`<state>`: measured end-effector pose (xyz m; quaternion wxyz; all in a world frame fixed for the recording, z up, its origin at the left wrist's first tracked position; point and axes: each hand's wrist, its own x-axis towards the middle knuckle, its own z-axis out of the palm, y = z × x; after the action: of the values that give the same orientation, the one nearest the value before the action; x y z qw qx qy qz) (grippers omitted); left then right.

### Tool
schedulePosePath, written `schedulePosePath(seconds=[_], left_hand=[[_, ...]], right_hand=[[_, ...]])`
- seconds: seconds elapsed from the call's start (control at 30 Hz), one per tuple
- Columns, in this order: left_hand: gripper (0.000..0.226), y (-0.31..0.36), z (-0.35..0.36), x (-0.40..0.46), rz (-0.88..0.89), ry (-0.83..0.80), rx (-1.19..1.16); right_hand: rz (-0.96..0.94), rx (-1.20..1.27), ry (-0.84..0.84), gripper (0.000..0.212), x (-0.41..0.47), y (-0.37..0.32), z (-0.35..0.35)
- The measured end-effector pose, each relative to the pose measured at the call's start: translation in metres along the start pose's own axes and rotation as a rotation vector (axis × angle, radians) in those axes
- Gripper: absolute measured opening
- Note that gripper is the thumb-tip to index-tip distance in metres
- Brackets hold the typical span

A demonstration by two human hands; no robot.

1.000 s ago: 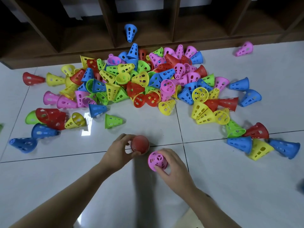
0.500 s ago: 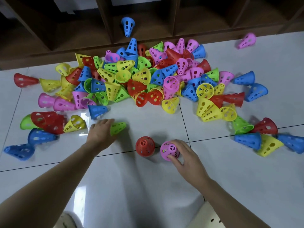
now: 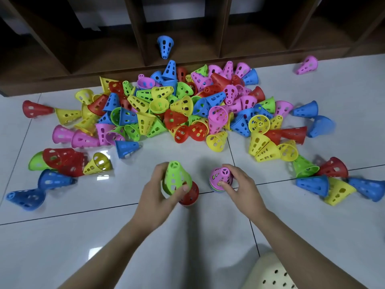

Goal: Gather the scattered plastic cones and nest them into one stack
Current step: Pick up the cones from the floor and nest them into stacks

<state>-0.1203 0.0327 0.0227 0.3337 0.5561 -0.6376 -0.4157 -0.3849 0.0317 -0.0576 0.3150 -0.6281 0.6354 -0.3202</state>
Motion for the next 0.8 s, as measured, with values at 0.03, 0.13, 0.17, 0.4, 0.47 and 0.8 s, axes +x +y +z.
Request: schedulePosePath(seconds=[0.03,0.13,0.17,0.4,0.47,0.8], left_hand=[[0.051,-0.002,0.006,-0.005,-0.001,-0.037,0.014],[0.053,-0.021,0.021,-0.012,-0.051,-0.104,0.065],[0.053,-0.03,0.024,-0.013,-0.072,-0.113,0.088],[0.067,-0.052,0.05,0.0,-0.143,-0.072,0.044],[0.065,-0.053,0.055,0.012,-0.139,-0.038,0.016],[0.079,-0.059,0.065,0.069,-0.147,-0.121,-0.037]], right_hand=[[0.027,0.024,-0.008,0.055,0.0,-0.001,-0.001],[0.141,0.071,-0.03,0.066,-0.001,0.003,-0.011],[0.165,0.077,0.006,0.066,0.0,0.007,-0.015],[0.322,0.04,0.441,0.051,0.021,0.048,-0.048],[0.366,-0.075,0.44,0.059,0.029,0.06,-0.06],[0.319,-0.653,0.1,0.086,0.071,0.102,-0.1]])
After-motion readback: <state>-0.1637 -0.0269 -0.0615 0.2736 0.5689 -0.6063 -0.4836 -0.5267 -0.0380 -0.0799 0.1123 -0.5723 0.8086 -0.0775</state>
